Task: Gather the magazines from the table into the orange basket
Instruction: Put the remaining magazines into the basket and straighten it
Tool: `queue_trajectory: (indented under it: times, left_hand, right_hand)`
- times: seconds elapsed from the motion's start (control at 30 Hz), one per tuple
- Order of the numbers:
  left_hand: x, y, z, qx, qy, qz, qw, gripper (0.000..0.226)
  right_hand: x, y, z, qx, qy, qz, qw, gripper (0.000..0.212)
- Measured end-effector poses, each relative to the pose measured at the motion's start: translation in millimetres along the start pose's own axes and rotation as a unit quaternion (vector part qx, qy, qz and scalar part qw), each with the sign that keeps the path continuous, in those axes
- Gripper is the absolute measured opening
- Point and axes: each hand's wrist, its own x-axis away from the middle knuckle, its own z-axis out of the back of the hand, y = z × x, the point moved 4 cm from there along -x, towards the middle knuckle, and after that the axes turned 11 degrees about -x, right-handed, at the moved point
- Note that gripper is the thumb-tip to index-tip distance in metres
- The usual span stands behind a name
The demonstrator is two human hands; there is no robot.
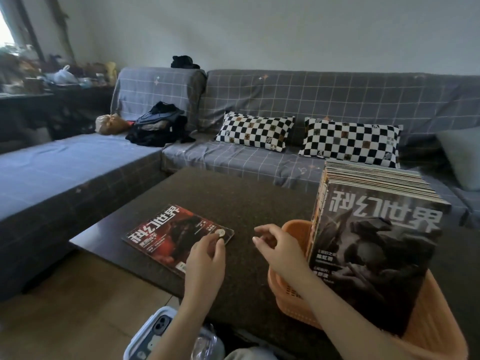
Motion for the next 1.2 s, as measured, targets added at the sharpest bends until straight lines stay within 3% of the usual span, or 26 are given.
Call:
queue_trajectory:
  times: [0.27, 0.37, 0.5, 0.57, 0.63, 0.73, 0.83, 0.97, 1.2]
  left_hand:
    - [-29, -75, 14, -0.029, 0.001, 0.181, 0.983, 0.049]
    - [-34, -87, 13, 0.009, 0.031, 0.18, 0.983, 0.047]
    - [-38, -95, 17, 0.042, 0.084, 0.187, 0.978, 0.046]
    - [-40, -102, 20, 0.103, 0.096, 0.217, 0.966, 0.042]
    - [-42, -110, 24, 0.181, 0.115, 0.247, 0.945, 0.018]
    - [-40, -120, 34, 0.216, 0.114, 0.273, 0.93, 0.014]
    - [-39, -120, 33, 0.182, 0.041, 0.266, 0.946, 0.02]
    - [-25, -107, 32, 0.228, -0.014, 0.227, 0.947, 0.039]
    - [7, -78, 62, 0.266, -0.014, 0.093, 0.959, 0.045]
  right_hand:
    - [-97, 23, -99, 0.122, -0.201, -0.105, 0.966, 0.045]
    - [-124, 34, -123, 0.181, -0.249, -0.133, 0.942, 0.057]
    - [-144, 46, -134, 0.264, -0.262, -0.152, 0.916, 0.071]
    - [-146, 49, -134, 0.286, -0.245, -0.149, 0.914, 0.064]
    - [-144, 51, -131, 0.289, -0.227, -0.159, 0.916, 0.056]
    - [-136, 52, -125, 0.297, -0.224, -0.183, 0.91, 0.048]
    - [-125, 54, -119, 0.263, -0.228, -0.233, 0.908, 0.053]
    - [-101, 46, -111, 0.219, -0.226, -0.272, 0.909, 0.064]
    - [-52, 25, -90, 0.073, -0.219, -0.306, 0.924, 0.066]
